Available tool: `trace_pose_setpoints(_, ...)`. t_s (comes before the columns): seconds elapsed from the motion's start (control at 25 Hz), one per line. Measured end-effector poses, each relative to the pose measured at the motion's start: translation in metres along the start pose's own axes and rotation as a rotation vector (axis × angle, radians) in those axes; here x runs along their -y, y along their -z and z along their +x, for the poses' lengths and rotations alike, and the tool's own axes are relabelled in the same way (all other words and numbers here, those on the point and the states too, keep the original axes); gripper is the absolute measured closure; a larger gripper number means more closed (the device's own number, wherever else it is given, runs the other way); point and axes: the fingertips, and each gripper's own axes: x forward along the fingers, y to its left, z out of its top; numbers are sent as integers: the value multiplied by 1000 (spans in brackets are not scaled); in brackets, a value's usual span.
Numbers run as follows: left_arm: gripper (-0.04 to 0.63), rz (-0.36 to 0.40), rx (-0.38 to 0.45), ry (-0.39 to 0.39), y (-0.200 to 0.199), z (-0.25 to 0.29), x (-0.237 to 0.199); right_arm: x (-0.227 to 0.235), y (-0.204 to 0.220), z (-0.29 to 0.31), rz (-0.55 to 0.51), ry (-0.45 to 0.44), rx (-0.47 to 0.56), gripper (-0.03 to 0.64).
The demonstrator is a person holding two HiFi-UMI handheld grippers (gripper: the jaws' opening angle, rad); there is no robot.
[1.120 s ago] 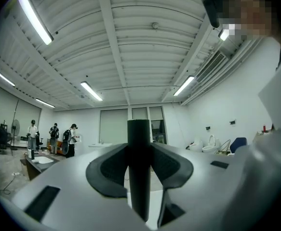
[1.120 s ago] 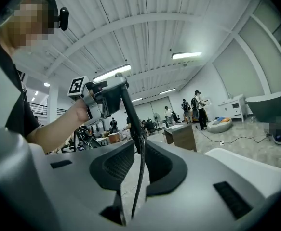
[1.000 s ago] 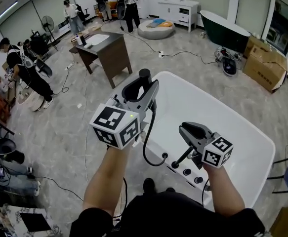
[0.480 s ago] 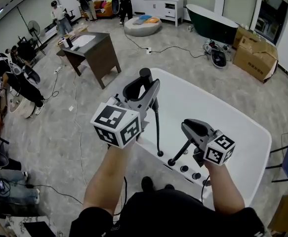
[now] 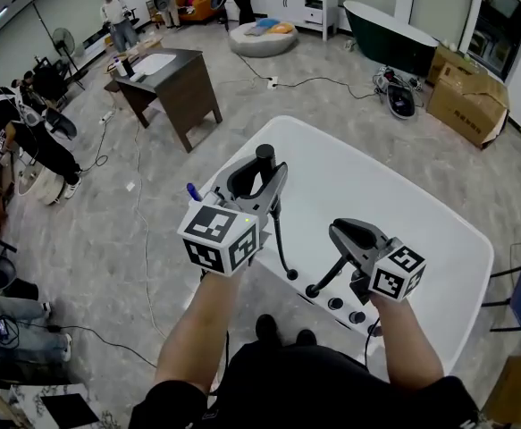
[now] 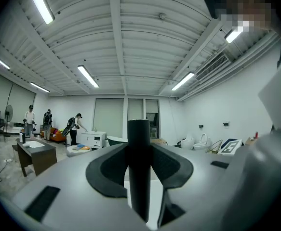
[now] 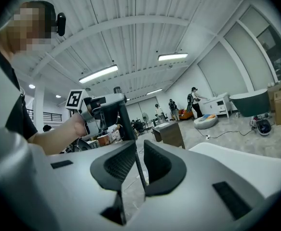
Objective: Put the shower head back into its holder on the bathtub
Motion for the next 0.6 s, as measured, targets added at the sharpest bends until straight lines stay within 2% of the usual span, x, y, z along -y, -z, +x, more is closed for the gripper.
trace_pose_setpoints(0.6, 445, -75, -114, -34, 76, 0, -19, 6, 22, 9, 31, 5, -53, 549)
